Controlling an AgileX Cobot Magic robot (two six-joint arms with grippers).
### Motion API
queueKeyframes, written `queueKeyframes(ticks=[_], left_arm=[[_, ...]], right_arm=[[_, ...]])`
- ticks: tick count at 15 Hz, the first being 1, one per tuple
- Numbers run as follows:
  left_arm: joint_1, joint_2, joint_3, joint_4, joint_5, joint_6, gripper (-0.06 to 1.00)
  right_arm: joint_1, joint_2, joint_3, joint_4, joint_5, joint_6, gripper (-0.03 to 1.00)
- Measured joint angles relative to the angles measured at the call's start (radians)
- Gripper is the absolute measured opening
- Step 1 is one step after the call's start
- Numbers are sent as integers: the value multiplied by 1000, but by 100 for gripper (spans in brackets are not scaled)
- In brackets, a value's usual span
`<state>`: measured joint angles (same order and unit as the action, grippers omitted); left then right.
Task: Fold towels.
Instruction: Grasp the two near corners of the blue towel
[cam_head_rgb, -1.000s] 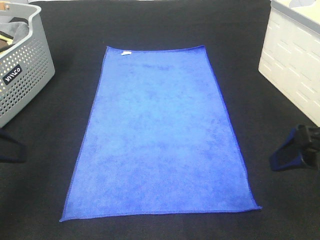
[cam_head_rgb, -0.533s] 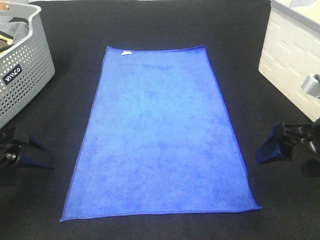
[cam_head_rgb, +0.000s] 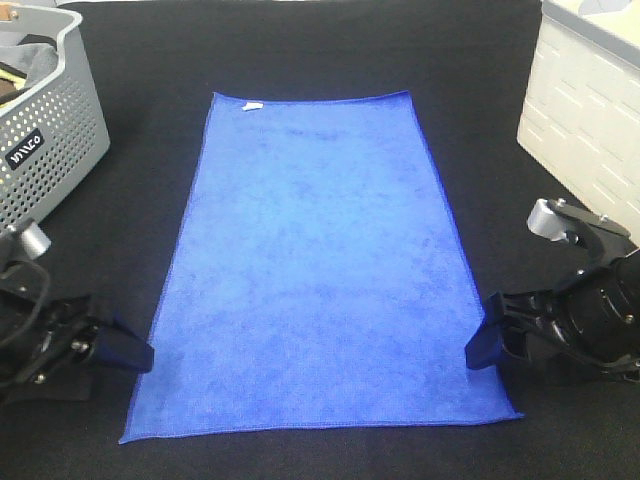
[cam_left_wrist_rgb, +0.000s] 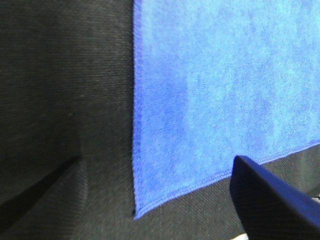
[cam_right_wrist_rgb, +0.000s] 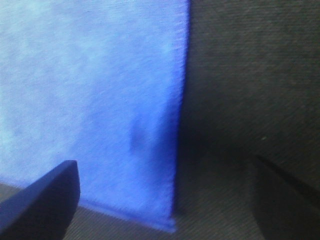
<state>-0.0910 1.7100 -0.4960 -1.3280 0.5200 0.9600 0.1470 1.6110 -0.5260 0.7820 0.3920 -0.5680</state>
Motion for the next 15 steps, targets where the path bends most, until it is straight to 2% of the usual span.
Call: queueKeyframes(ticks=[3, 5, 9, 10, 14, 15], left_arm=[[-46, 61, -1, -101, -25, 63, 75], [-69, 93, -12, -181, -1, 133, 73], [-95, 130, -38, -233, 0, 166, 54], [-95, 130, -38, -233, 0, 166, 54], [-95, 138, -63, -250, -13, 169, 27], [-95, 138, -64, -250, -13, 169, 26]], right_arm=[[0, 60, -14, 15, -21, -22, 80], [0, 104, -53, 49, 19, -58, 74], [0, 152, -82, 175, 81, -139, 61], [0, 152, -82, 175, 81, -139, 61], [0, 165, -82, 233, 97, -183, 48], [1, 165, -82, 263, 97, -203, 48]])
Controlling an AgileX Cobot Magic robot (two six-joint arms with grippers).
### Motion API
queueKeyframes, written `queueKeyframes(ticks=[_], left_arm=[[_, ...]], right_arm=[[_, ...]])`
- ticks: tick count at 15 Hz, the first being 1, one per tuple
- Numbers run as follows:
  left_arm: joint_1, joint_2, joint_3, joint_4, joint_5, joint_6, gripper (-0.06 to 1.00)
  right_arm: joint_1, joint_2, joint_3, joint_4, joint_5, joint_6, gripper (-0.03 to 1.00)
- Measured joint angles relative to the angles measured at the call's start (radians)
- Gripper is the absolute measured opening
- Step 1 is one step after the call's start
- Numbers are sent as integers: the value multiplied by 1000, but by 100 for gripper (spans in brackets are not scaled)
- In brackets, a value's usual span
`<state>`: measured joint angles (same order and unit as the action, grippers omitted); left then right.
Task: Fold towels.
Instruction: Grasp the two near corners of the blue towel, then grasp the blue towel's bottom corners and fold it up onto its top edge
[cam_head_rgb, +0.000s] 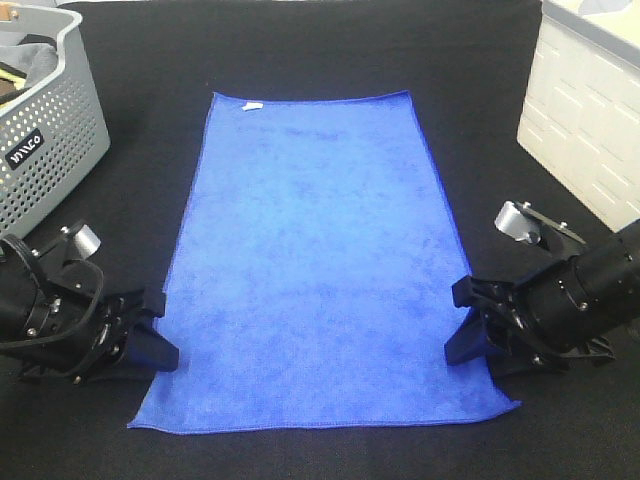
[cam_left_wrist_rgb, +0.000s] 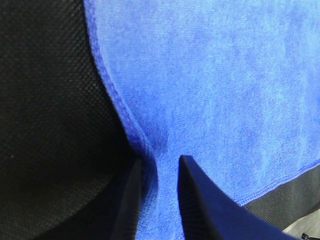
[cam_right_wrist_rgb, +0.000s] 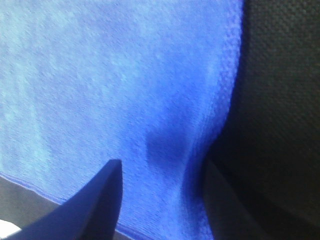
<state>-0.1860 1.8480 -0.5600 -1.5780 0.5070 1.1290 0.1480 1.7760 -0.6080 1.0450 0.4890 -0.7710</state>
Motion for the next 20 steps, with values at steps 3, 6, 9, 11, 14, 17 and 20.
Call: queueKeyframes(ticks=[3, 6, 9, 11, 14, 17, 20], left_arm=[[0, 0, -1, 0, 0, 0, 25], [0, 0, -2, 0, 1, 4, 25], [0, 0, -2, 2, 1, 11, 6], [0, 0, -2, 16, 1, 12, 0], [0, -1, -2, 101, 10, -41, 0], [0, -25, 4, 184, 9, -102, 0], [0, -127, 58, 222, 3, -143, 0]], right_arm=[[0, 1, 0, 61, 1, -52, 47], [0, 53, -5, 100, 28, -65, 47], [0, 94, -13, 128, 53, -73, 21], [0, 102, -13, 126, 48, -73, 0], [0, 100, -13, 120, 53, -73, 0], [0, 66, -11, 71, 53, -52, 0], [0, -51, -7, -44, 84, 57, 0]])
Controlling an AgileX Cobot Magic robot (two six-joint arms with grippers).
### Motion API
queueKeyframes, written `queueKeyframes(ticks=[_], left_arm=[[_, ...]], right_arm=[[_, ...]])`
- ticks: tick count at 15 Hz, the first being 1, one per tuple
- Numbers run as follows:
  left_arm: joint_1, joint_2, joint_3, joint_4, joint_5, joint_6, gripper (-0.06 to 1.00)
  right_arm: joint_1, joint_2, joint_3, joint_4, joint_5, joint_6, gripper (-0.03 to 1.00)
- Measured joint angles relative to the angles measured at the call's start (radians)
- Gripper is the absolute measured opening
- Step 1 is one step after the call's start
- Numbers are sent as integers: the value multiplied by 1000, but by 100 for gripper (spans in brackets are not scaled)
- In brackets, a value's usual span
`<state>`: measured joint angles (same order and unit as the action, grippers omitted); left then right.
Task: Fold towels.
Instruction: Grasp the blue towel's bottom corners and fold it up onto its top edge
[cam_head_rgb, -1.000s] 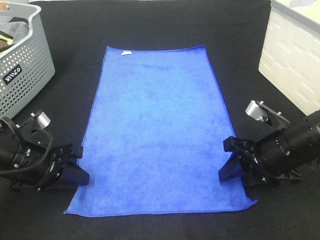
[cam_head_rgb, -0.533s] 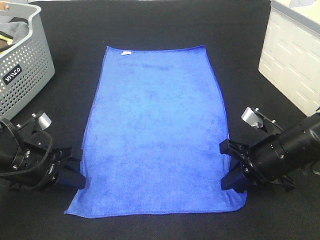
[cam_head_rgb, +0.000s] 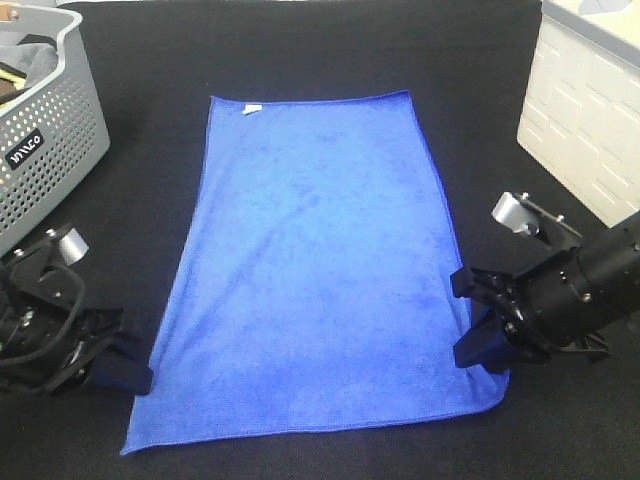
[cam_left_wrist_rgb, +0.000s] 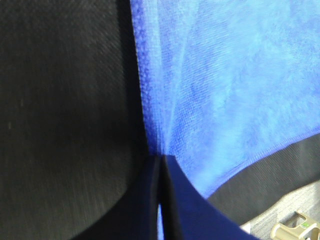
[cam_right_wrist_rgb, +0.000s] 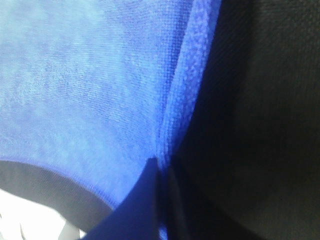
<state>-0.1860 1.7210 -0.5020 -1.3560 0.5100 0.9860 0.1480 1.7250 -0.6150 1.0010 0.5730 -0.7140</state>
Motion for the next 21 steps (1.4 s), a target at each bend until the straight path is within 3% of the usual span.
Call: queueKeyframes(ticks=[4, 7, 11, 13, 15, 21], left_arm=[[0, -112, 103, 86, 5, -73, 0], [0, -181, 177, 119, 55, -101, 0], [0, -187, 193, 123, 74, -104, 0], [0, -185, 134, 124, 74, -116, 0], [0, -176, 51, 167, 76, -213, 0], [0, 27, -396, 522, 94, -529, 0]], right_arm=[[0, -158, 106, -111, 23, 115, 0], [0, -252, 218, -123, 41, 142, 0], [0, -292, 246, -128, 49, 151, 0], [0, -296, 194, -140, 49, 151, 0], [0, -288, 107, -146, 49, 151, 0], [0, -24, -304, -151, 83, 159, 0]])
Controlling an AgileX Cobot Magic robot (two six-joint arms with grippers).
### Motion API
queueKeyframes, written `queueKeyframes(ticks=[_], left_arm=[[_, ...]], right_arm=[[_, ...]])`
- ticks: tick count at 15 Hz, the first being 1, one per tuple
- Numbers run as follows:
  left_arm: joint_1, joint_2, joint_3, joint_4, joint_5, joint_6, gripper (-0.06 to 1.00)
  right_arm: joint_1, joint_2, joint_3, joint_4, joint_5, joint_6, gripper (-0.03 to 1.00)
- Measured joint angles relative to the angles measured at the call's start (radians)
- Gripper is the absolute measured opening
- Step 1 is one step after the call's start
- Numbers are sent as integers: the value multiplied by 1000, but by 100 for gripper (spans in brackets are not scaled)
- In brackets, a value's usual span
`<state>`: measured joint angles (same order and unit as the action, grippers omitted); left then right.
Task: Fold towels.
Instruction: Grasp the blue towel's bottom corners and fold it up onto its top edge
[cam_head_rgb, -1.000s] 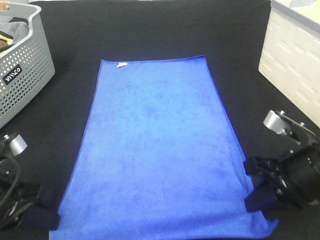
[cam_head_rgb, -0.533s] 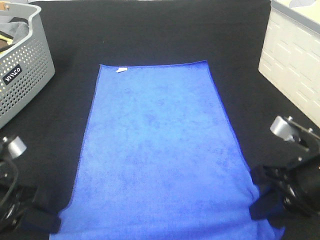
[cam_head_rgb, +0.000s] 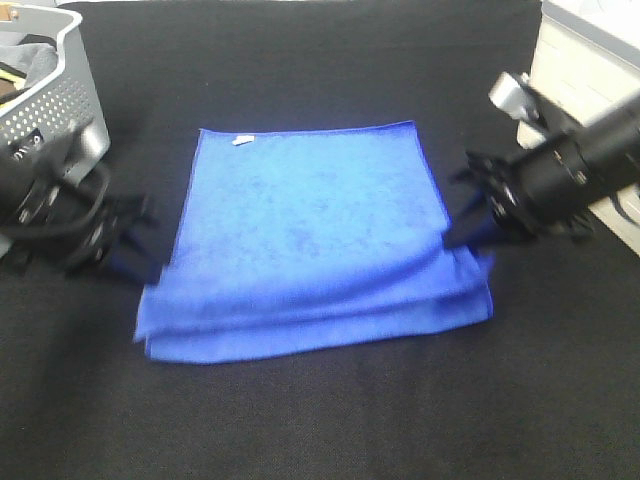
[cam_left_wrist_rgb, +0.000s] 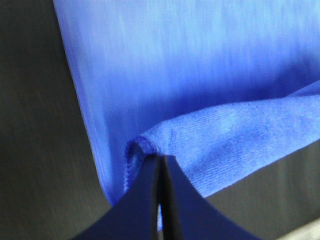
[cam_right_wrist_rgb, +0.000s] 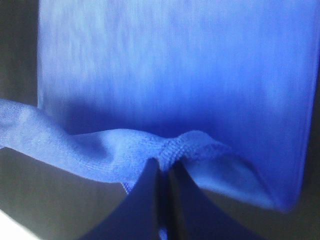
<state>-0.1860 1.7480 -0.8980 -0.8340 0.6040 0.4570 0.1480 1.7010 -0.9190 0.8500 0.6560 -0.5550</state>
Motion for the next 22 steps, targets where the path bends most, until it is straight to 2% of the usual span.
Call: queueKeyframes(ticks=[1, 2, 3, 4, 9, 13, 15, 17, 19, 20, 21, 22], left_arm=[[0, 56, -112, 79, 3, -59, 0], [0, 73, -155, 96, 4, -76, 0], [0, 142, -284, 140, 7, -102, 0], [0, 142, -284, 140, 7, -102, 0], [16, 358, -651, 160, 10, -126, 0], [52, 500, -864, 167, -32, -131, 0], [52, 566, -931, 167, -84, -131, 0], [52, 640, -998, 166, -177, -100, 0], [52, 696, -1047, 165, -234, -79, 0], [49, 721, -1075, 165, -248, -75, 1], [45, 743, -1095, 165, -257, -75, 6], [45, 743, -1095, 165, -257, -75, 6]], right_arm=[[0, 89, -125, -17, 19, 21, 0], [0, 114, -163, -26, 24, 29, 0], [0, 210, -311, -67, 50, 68, 0], [0, 210, -311, -67, 50, 68, 0], [0, 452, -751, -264, 107, 239, 0], [0, 626, -1054, -385, 127, 307, 0], [0, 702, -1159, -395, 122, 308, 0], [0, 792, -1250, -402, 68, 308, 0], [0, 847, -1279, -409, 15, 308, 0], [0, 861, -1279, -418, -11, 308, 4], [0, 873, -1279, -431, -32, 308, 13], [0, 873, -1279, -431, -32, 308, 13]])
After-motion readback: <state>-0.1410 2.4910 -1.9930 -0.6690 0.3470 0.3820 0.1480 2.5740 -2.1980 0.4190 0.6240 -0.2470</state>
